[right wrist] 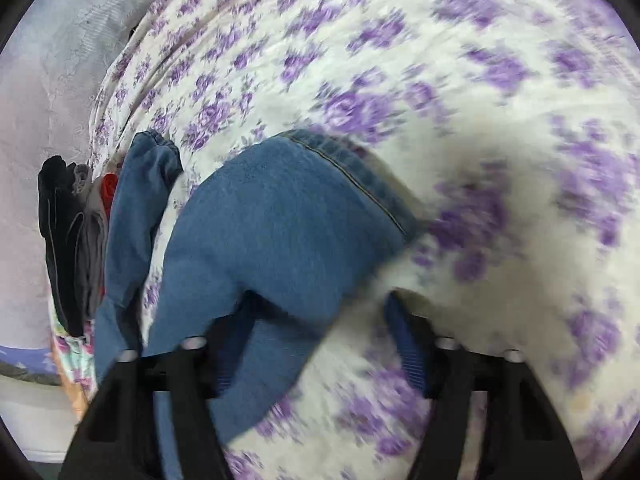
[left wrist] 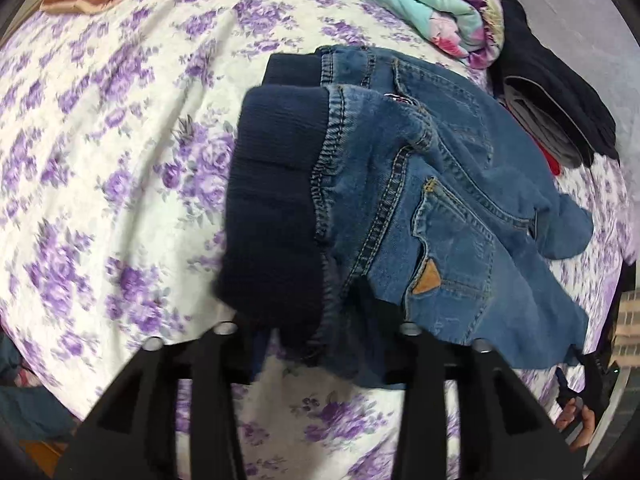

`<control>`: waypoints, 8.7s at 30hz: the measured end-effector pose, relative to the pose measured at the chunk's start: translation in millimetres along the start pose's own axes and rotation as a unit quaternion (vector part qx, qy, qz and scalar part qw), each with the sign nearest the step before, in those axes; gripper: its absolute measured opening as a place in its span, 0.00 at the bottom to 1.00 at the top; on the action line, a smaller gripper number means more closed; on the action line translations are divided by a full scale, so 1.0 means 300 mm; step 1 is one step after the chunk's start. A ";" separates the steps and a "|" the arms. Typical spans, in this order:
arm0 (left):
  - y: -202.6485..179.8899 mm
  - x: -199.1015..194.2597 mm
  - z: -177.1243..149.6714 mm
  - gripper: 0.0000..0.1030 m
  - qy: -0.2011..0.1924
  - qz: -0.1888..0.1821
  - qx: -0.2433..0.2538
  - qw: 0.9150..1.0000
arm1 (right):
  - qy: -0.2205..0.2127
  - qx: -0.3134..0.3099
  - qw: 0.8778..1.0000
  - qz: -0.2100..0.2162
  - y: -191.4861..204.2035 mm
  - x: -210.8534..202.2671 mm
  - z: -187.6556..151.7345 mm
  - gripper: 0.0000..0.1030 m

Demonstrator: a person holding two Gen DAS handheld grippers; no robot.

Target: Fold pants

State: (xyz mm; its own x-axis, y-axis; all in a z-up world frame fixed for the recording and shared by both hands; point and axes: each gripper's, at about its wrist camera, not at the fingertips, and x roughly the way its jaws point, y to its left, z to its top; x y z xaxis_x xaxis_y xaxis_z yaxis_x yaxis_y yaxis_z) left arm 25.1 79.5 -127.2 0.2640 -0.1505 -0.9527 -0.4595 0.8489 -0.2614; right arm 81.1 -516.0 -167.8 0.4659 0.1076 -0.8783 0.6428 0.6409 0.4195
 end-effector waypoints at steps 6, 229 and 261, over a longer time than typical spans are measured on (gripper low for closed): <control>-0.012 -0.006 0.027 0.18 -0.028 0.025 -0.025 0.999 | -0.005 -0.045 0.997 0.064 0.103 -0.080 0.068 0.07; -0.083 -0.218 0.121 0.21 -0.075 -0.046 0.385 0.919 | 0.255 -0.637 0.706 0.175 0.610 -0.125 -0.537 0.06; 0.185 -0.247 0.066 0.76 -0.035 -0.073 0.177 0.981 | 0.263 -0.624 0.720 0.152 0.587 -0.161 -0.511 0.49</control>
State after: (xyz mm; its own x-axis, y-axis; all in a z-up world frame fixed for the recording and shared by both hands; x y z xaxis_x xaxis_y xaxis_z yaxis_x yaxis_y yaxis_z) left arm -3.1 148.0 -68.1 0.3683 -0.2588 -0.8929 -0.0921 0.9456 -0.3121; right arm 78.6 -291.8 -86.5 -0.0356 0.4492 -0.8927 -0.6404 0.6755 0.3655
